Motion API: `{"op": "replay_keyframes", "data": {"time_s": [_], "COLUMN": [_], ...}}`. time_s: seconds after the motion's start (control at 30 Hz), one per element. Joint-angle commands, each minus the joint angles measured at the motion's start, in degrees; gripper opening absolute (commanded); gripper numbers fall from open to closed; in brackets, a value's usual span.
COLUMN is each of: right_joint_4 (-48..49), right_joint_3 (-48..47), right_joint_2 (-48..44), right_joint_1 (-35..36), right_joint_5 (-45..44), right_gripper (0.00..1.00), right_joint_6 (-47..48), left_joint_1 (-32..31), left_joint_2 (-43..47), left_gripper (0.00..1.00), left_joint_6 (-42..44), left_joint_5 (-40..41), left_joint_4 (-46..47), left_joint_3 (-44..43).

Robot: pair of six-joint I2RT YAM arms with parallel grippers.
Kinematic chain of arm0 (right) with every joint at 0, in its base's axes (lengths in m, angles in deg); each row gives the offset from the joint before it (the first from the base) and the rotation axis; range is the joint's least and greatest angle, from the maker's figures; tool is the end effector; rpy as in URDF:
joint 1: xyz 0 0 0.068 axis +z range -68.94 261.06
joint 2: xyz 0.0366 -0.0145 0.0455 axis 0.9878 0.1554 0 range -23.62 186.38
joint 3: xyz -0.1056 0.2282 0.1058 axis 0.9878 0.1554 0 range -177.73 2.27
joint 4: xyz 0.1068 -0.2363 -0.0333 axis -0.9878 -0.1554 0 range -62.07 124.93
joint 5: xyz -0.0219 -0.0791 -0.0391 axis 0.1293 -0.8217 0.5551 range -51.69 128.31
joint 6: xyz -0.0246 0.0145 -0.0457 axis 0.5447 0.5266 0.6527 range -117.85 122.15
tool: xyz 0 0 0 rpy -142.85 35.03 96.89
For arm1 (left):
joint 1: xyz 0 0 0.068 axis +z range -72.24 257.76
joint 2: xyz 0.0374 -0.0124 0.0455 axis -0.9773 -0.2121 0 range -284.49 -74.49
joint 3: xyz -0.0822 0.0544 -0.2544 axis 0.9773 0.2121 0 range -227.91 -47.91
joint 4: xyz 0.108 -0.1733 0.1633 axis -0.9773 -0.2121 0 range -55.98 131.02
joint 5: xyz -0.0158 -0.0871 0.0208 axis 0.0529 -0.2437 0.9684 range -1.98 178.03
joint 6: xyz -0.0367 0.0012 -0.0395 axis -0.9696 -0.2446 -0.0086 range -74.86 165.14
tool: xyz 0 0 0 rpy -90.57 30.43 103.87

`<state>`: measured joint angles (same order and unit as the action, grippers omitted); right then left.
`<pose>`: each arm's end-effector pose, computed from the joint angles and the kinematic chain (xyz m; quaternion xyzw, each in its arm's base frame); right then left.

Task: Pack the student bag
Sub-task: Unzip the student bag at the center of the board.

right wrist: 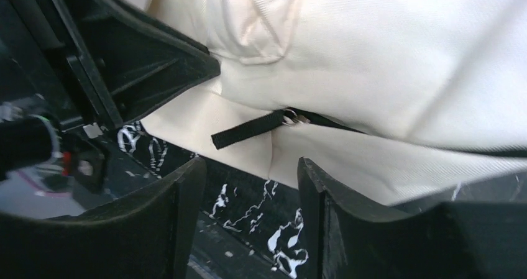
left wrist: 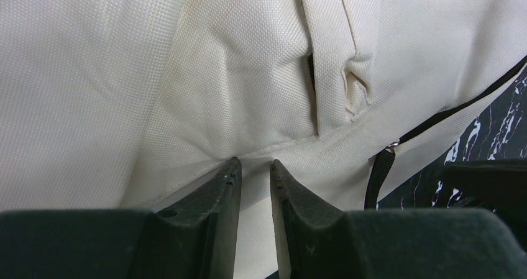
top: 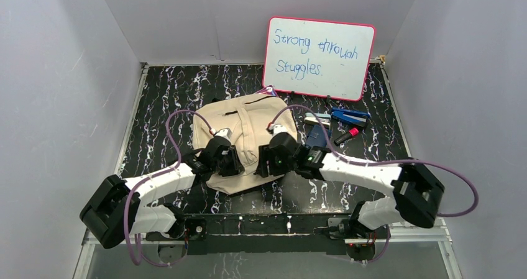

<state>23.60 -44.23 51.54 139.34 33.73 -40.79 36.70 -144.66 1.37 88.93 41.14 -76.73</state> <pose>0.1497 0.2367 0.2335 -0.1042 0.8997 0.3034 0.2960 0.1787 -0.1550 0.1728 -0.0248 0.9104 -0.2731 0.3097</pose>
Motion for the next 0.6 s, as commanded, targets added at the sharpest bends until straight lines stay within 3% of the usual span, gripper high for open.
{"op": "replay_keyframes", "data": {"time_s": [0.0, 0.07, 0.13, 0.3, 0.47, 0.57], "right_joint_4": [5.0, 7.8, 13.8, 30.2, 34.4, 41.3], "right_joint_3": [-6.2, -5.5, -2.7, 8.6, 10.2, 14.0], "right_joint_2": [5.4, 5.6, 4.7, 0.6, 2.2, 2.6], "right_joint_1": [7.6, 12.5, 15.8, 18.3, 18.3, 18.3], "right_joint_5": [-10.6, -17.5, -20.4, -21.6, -25.6, -22.1], "right_gripper": [0.7, 0.85, 0.91, 0.89, 0.89, 0.88], "right_joint_6": [13.1, 20.9, 27.3, 36.8, 46.6, 52.1], "left_joint_1": [-0.1, -0.2, -0.1, -0.2, -0.2, -0.1], "left_joint_2": [0.9, 1.4, 1.8, 2.5, 4.1, 4.3], "left_gripper": [0.22, 0.22, 0.22, 0.22, 0.22, 0.22], "left_joint_6": [0.3, 0.4, 0.4, -0.5, -2.0, -2.4], "left_joint_5": [2.1, 2.5, 2.8, 3.1, 4.1, 4.3], "left_joint_4": [-1.7, -2.2, -2.3, -2.2, -2.4, -2.1], "left_joint_3": [0.9, 0.9, 1.1, 2.1, 3.2, 3.8]}}
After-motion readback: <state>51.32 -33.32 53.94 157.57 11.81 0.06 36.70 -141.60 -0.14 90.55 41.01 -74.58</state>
